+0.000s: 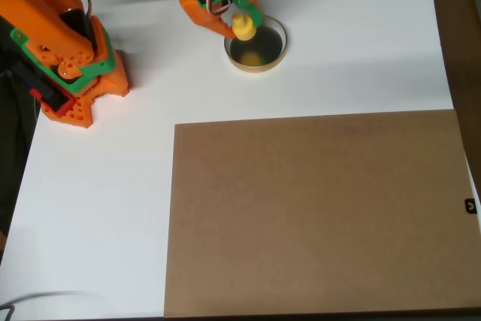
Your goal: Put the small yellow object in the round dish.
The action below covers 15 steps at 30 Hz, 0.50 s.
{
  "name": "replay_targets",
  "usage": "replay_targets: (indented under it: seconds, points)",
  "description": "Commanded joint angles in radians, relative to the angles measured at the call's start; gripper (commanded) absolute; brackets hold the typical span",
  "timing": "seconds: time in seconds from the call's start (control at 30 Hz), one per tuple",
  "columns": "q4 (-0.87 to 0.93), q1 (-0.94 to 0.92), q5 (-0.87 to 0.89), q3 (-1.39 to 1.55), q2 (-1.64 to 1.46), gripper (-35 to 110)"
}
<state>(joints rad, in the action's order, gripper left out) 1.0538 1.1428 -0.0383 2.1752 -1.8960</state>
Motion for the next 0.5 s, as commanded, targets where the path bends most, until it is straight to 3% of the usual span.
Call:
replay_targets:
  seconds: [0.0,0.47]
  points:
    - [-0.026,0.029,-0.009,0.012,-0.008,0]
    - [-0.021,0.011,-0.052,-0.005,-0.008,14]
